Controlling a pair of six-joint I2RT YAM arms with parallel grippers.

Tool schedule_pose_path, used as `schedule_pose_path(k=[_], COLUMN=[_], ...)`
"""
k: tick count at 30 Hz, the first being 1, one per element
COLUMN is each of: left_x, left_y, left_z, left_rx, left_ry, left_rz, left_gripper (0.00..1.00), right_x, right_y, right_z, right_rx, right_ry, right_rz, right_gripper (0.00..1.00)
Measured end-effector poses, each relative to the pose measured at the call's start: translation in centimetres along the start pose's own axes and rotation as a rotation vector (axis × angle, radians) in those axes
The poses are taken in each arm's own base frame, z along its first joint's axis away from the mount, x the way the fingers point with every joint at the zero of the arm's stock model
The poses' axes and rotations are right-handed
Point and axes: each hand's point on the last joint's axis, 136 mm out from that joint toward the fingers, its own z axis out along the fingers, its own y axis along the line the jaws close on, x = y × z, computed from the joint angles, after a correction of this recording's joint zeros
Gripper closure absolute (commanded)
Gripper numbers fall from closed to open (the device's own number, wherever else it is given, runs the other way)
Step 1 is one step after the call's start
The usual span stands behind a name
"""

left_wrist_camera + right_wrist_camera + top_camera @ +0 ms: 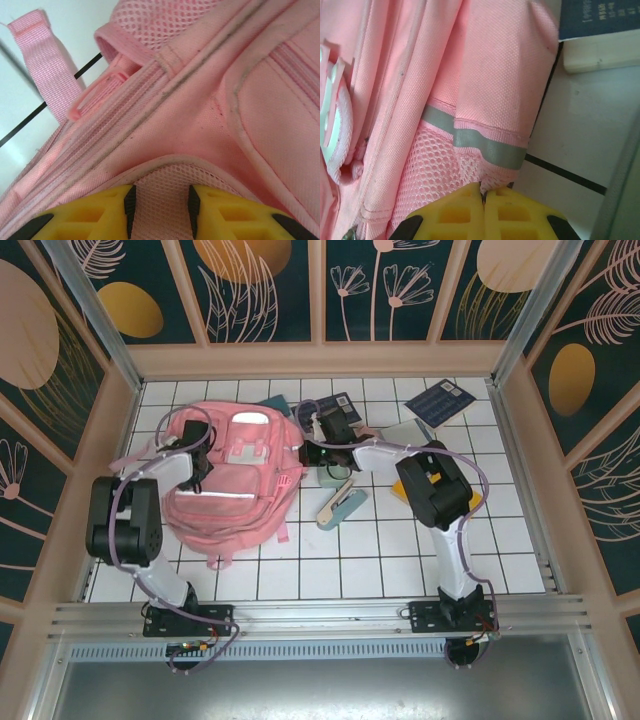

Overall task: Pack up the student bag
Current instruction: Rotate the student bag at the top-left of the table.

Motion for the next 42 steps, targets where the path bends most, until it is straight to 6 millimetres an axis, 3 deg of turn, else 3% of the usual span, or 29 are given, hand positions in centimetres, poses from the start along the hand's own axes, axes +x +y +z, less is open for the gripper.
schedule_pose_path(k=[10,17,21,26,27,30,37,39,42], left_x=[-3.6,-4.9,-6.4,-6.7,-6.3,-3.6,7.5,9.2,9.9], left_y=[-5.5,-6.3,-5.6,-3.3,-2.7,-1.0,3.1,3.7,4.1], left_z=[1.9,1.3,-1.2,-7.6,-8.9,-10.6,-9.2,-9.0,-8.6], left_rx=[0.060,0.083,0.132,0.268,0.311,0.383,0.410,0.411,0.398], left_ry=[-0.041,-0.065,-0.097,-0.127,-0.127,-0.082,0.203,0.247,0.262], left_rz=[0.086,0.143,0.116,0.039,0.014,-0.029,-0.081,-0.091,-0.089], left_gripper=[0.57,0.47,0.45,0.43,0.43,0.43,0.43,0.43,0.44], right_x=[-0.2,-0.5,0.0,1.8,2.0,2.1,2.2,2.3,2.2], right_y=[0.1,1.0,1.6,2.3,2.5,3.0,4.5,5.3,6.0], right_z=[-1.4,-1.2,-0.5,0.8,1.0,1.1,2.2,2.6,3.2], right_rx=[0.029,0.016,0.010,0.007,0.004,-0.004,-0.011,-0.009,0.008], right_ry=[-0.037,-0.027,-0.011,0.026,0.029,0.027,0.027,0.027,0.026], right_rz=[0.023,0.027,0.048,0.077,0.083,0.096,0.113,0.112,0.123], right_gripper=[1.00,1.00,1.00,1.00,1.00,1.00,1.00,1.00,1.00])
